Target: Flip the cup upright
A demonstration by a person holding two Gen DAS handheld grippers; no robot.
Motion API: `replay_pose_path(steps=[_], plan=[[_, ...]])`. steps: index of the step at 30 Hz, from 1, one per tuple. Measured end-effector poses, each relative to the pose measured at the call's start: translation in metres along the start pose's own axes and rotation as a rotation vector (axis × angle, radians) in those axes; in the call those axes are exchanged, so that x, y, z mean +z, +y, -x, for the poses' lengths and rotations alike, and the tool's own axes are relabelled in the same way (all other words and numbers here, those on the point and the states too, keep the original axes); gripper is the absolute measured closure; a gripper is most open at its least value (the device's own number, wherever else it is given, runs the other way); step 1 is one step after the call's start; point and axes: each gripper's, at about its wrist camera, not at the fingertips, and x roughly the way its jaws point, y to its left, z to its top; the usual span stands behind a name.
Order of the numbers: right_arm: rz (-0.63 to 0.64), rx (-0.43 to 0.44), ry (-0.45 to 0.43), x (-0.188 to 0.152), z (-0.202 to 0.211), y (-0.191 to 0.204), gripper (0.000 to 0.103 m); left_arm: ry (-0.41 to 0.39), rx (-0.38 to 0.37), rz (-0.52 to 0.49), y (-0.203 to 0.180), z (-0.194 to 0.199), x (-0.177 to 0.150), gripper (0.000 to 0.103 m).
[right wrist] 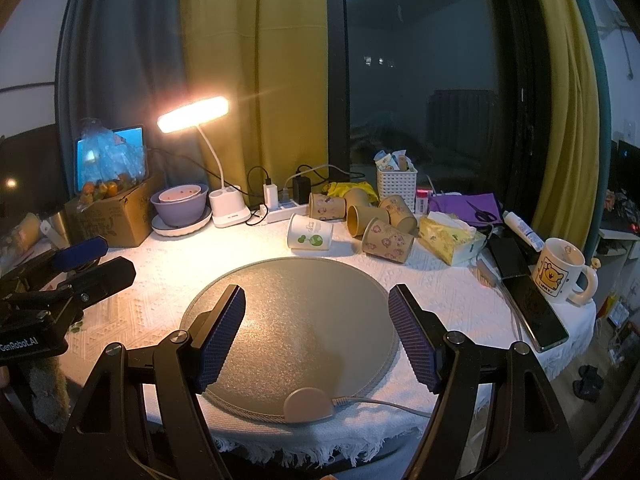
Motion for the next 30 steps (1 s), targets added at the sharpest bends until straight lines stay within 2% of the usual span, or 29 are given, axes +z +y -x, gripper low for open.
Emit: replay_pose_path(steps=[5,15,19,20,22,26,30], plan=[[0.001,-0.001,0.002,0.000,-0.001,0.000,0.026,-0.008,-0.008,0.012,0.003,0.003,-0.005,0.017],[0.018,-0.004,0.029,0.008,-0.015,0.003,0.026,0.026,-0.027,-0.008,0.007,-0.020,-0.004,0.017],[0.019,-0.001,0.045,0.013,-0.029,-0.002,0.026,0.063,-0.022,-0.033,0.012,-0.041,-0.003,0.017],[0.019,-0.001,0.052,0.014,-0.034,-0.003,0.026,0.102,-0.025,-0.017,0.015,-0.046,-0.004,0.017],[0.017,-0.001,0.068,0.016,-0.044,-0.007,0.026,0.092,-0.031,-0.017,0.019,-0.058,-0.002,0.017],[0.010,-0.005,0.098,0.020,-0.065,-0.014,0.026,0.140,-0.037,-0.017,0.028,-0.081,0.002,0.017],[0.005,-0.010,0.111,0.026,-0.085,-0.020,0.026,0.153,-0.051,-0.036,0.035,-0.105,0.011,0.017]])
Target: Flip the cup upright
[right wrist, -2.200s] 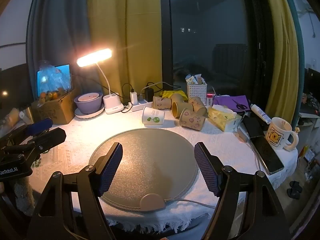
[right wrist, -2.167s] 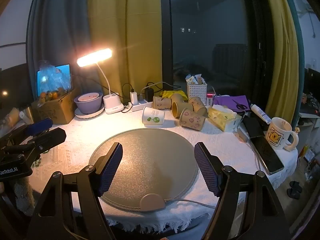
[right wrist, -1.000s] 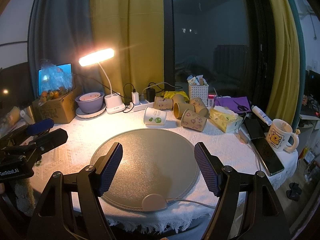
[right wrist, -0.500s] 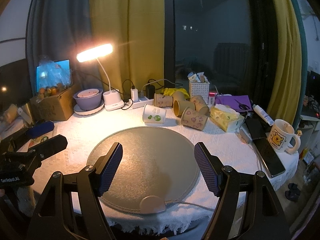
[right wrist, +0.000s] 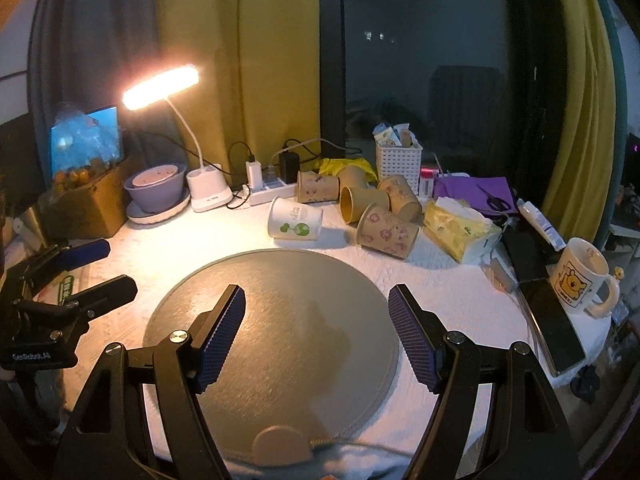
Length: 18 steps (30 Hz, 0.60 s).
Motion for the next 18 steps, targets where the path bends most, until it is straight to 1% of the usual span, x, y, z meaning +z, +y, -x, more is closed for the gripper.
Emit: replay_pose_path(steps=[5,13,15,18], plan=[[-0.008,-0.006,0.019,0.009,-0.025,-0.008,0.026,0.049,-0.018,-0.011,0.010,-0.032,0.011,0.017],[-0.016,-0.019,0.091,0.017,-0.074,-0.022,0.026,0.099,-0.002,-0.063,0.025,-0.084,0.025,0.017],[-0.023,-0.018,0.102,0.020,-0.085,-0.025,0.026,0.120,-0.013,-0.066,0.026,-0.095,0.027,0.017],[-0.033,-0.018,0.104,0.025,-0.098,-0.030,0.026,0.150,-0.004,-0.096,0.029,-0.115,0.033,0.017]])
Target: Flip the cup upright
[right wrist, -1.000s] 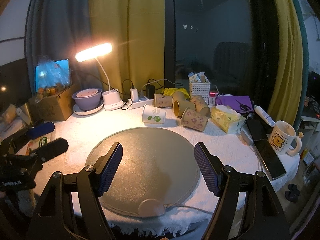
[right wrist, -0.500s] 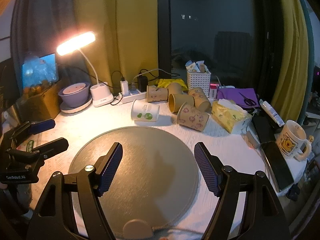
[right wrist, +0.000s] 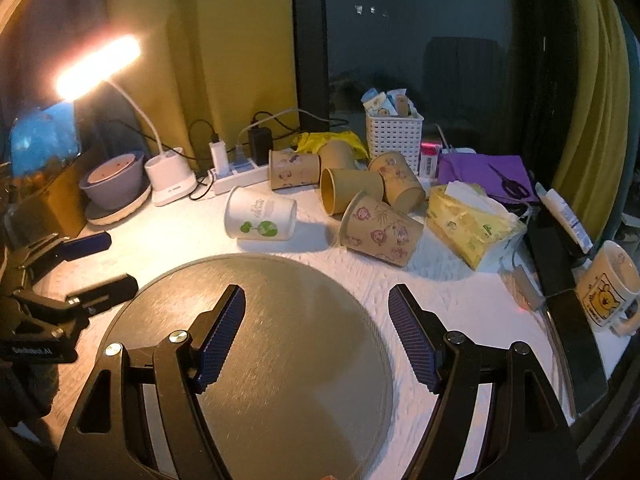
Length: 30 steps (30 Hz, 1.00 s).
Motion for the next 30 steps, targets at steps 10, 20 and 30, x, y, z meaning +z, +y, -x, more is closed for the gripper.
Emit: replay_pose_path(steps=[10,20,30], plan=[[-0.024,0.003,0.016,0.036,-0.033,-0.014,0.026,0.048,0.010,-0.180,-0.004,-0.046,0.057,0.017],[-0.097,0.040,0.106,0.040,-0.086,-0.043,0.026,0.132,0.026,-0.379,0.001,-0.129,0.085,0.017],[-0.092,0.053,0.134,0.028,-0.114,-0.050,0.026,0.214,-0.092,-0.422,0.004,-0.177,0.091,0.017]])
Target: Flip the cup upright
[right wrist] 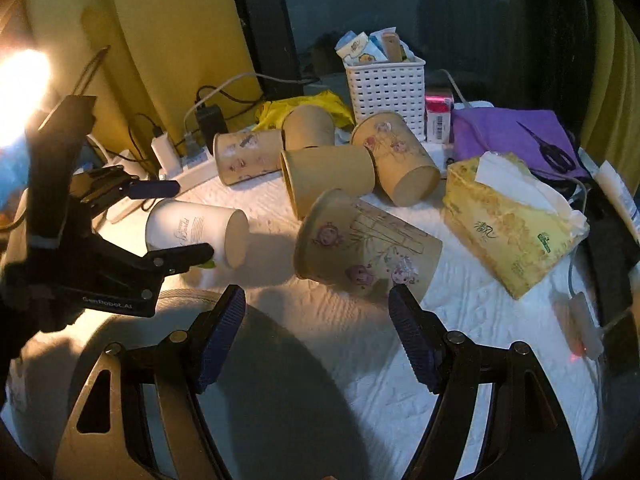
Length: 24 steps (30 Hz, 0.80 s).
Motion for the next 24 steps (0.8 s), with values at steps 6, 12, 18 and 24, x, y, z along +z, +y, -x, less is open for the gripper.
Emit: replay_pose_path(steps=[6,12,18,24], plan=[[0.000,0.010,0.008,-0.002,-0.004,-0.003,0.026,0.080,-0.073,-0.103,-0.007,-0.006,0.000,0.017],[-0.019,0.013,0.011,-0.006,-0.005,-0.005,0.026,0.117,-0.111,-0.115,-0.017,-0.016,-0.004,0.032],[-0.018,0.006,0.009,-0.008,0.000,-0.005,0.026,0.100,-0.151,-0.061,-0.019,-0.008,-0.006,0.034],[-0.019,-0.006,-0.014,-0.013,0.018,-0.004,0.026,0.080,-0.207,-0.035,-0.029,0.017,-0.006,0.034]])
